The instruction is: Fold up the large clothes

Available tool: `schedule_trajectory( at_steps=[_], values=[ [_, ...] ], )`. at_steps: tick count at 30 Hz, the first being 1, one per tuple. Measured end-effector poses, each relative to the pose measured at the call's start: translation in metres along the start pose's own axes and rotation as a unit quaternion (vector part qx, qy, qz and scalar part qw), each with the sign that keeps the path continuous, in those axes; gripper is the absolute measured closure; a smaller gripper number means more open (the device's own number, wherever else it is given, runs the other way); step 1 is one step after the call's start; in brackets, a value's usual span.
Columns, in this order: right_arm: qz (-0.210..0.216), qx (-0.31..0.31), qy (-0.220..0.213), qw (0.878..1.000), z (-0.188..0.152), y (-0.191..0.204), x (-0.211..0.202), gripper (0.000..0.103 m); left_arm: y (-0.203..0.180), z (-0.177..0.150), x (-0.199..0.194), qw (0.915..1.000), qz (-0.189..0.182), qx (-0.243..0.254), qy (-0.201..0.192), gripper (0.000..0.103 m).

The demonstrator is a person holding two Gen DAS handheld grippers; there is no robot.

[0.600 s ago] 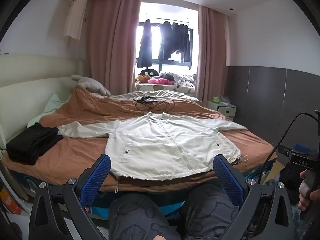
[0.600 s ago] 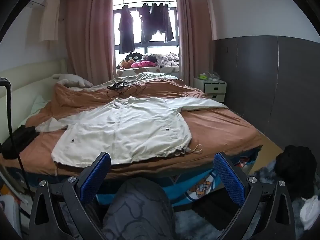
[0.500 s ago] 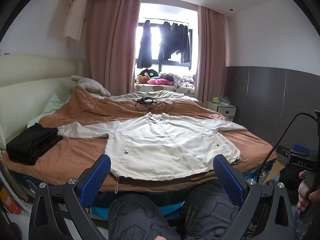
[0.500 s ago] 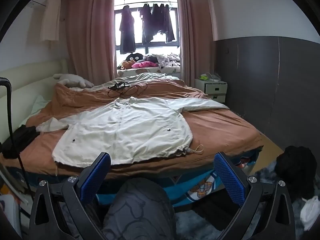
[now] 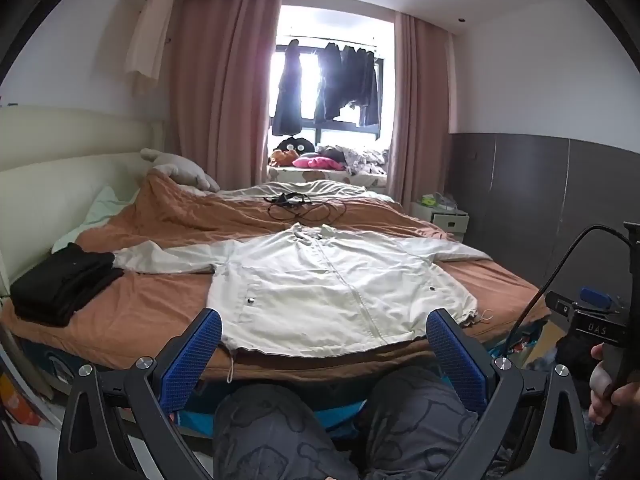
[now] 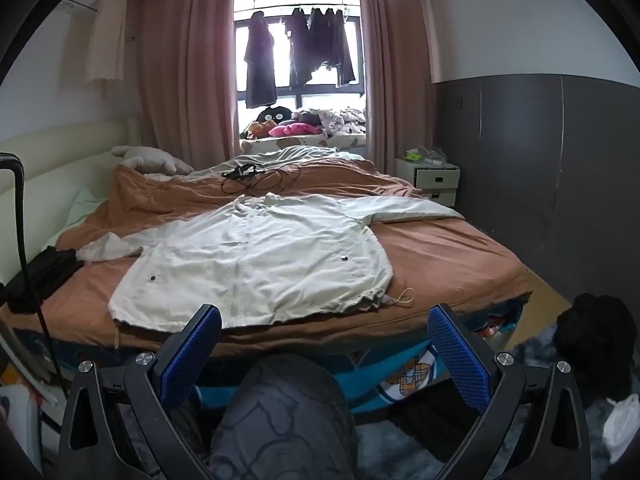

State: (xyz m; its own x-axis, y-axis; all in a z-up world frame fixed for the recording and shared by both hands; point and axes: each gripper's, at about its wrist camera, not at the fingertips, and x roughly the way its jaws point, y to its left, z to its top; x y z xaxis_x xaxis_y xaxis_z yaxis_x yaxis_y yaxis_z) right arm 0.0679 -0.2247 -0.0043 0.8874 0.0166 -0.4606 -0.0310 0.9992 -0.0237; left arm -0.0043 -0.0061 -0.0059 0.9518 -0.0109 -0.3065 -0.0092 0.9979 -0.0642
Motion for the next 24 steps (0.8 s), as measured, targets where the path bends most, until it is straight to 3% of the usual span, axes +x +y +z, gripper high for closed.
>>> schedule_trajectory(
  at_steps=[24],
  values=[
    [-0.009, 0.005, -0.007, 1.0, 0.0002, -0.0006, -0.0028, 0.0, 0.0021, 0.0005, -0.0043, 0.9999, -0.003, -0.012, -0.003, 0.0]
  ],
)
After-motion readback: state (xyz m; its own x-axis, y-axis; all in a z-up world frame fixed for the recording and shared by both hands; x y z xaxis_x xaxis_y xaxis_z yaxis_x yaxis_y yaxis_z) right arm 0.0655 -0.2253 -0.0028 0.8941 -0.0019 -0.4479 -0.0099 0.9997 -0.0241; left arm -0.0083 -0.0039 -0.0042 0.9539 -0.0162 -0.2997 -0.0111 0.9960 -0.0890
